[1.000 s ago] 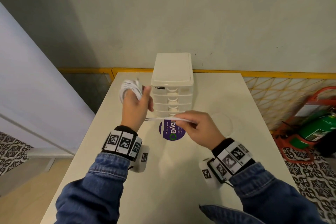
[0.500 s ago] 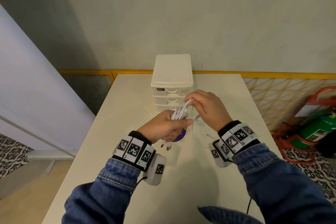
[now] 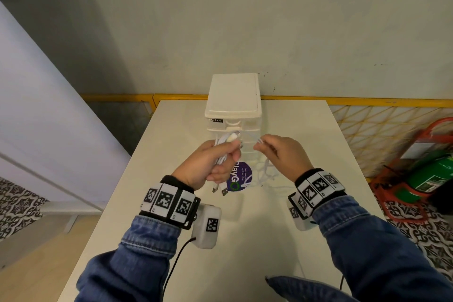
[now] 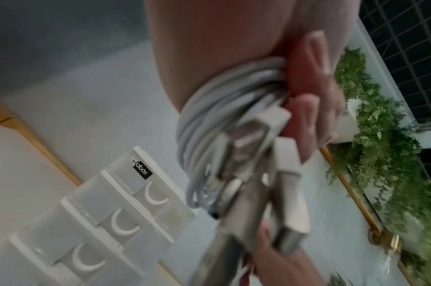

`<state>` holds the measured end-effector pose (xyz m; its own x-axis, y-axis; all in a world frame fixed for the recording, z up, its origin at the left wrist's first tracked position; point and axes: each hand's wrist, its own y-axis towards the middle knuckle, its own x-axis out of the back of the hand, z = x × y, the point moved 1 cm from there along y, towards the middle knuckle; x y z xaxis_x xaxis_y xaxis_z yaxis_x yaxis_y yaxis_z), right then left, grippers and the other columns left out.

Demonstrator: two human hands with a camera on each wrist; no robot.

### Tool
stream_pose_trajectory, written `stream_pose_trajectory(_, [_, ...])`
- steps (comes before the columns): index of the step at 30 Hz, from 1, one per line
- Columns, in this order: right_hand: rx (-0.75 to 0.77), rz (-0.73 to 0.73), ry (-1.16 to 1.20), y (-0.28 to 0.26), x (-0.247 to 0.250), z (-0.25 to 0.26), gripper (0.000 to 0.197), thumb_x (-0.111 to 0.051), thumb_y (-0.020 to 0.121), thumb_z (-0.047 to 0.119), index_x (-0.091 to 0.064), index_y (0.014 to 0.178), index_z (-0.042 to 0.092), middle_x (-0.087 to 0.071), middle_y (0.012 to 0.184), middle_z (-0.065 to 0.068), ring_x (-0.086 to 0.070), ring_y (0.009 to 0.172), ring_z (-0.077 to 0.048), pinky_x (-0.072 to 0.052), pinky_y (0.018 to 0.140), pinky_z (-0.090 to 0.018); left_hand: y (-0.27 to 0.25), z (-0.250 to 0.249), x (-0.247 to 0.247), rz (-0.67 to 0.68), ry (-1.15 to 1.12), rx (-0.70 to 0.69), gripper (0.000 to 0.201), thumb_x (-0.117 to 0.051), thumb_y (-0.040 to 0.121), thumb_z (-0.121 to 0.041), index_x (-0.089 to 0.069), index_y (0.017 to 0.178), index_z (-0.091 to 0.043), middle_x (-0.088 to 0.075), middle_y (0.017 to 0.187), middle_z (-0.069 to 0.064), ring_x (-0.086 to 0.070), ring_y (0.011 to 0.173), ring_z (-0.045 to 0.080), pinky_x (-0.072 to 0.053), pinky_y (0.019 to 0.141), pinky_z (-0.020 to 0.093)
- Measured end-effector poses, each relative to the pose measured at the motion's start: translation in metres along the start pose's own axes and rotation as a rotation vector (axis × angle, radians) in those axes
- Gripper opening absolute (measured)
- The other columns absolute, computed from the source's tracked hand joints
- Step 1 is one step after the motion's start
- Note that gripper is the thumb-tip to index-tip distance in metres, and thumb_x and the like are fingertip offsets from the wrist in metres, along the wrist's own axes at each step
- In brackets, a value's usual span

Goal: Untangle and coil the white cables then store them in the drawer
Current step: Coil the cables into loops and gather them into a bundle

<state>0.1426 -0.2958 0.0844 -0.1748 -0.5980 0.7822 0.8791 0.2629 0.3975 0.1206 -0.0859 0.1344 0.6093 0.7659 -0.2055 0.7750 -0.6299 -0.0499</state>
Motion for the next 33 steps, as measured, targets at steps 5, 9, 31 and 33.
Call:
stream_pose_trajectory(5, [-0.155,0.005,0.015,-0.041,-0.015,-0.028,0.056,-0.032,0.083,0.063,-0.063,0.072,0.018,-0.055,0.053,0.004,-0.05,0.053,-0.011,-0.036,0.052,-0.021,-0.003,-0.019,0.031,-0.188,-0.199,-0.234,0.039,-0.036,0.098,-0.036,-0.05,0.07,-0.013,-0.031,0.039,-0.008,-0.025,0.028,0.007,-0.023,0.034,0.017])
stream_pose_trajectory(9, [-0.333,-0.021,0.054,-0.072,-0.023,-0.041,0.046,-0.032,0.084,0.059,-0.06,0.066,0.028,-0.056,0.055,0.027,-0.053,0.054,0.003,-0.036,0.052,-0.011,-0.01,-0.02,0.052,-0.415,-0.223,-0.303,0.041,-0.031,0.101,-0.034,-0.05,0.069,-0.017,-0.032,0.039,-0.008,-0.025,0.029,0.008,-0.022,0.034,0.019])
stream_pose_trajectory(31, [-0.072,0.19,0.189,-0.047,-0.053,0.029,0.069,-0.04,0.08,0.067,-0.052,0.13,0.022,-0.06,0.123,0.005,-0.052,0.112,-0.009,-0.036,0.1,-0.021,-0.001,-0.027,0.027,-0.323,-0.141,-0.207,0.034,-0.037,0.099,-0.031,-0.048,0.072,-0.012,-0.029,0.037,-0.005,-0.021,0.027,0.009,-0.019,0.034,0.019])
stream_pose_trajectory(33, [-0.113,0.289,0.109,-0.051,-0.073,0.027,0.062,-0.042,0.084,0.058,-0.05,0.132,0.019,-0.066,0.115,-0.003,-0.06,0.103,-0.019,-0.043,0.092,-0.029,-0.004,-0.029,0.026,-0.318,-0.138,-0.225,0.034,-0.037,0.099,-0.031,-0.048,0.072,-0.013,-0.03,0.037,-0.006,-0.021,0.027,0.009,-0.017,0.035,0.02])
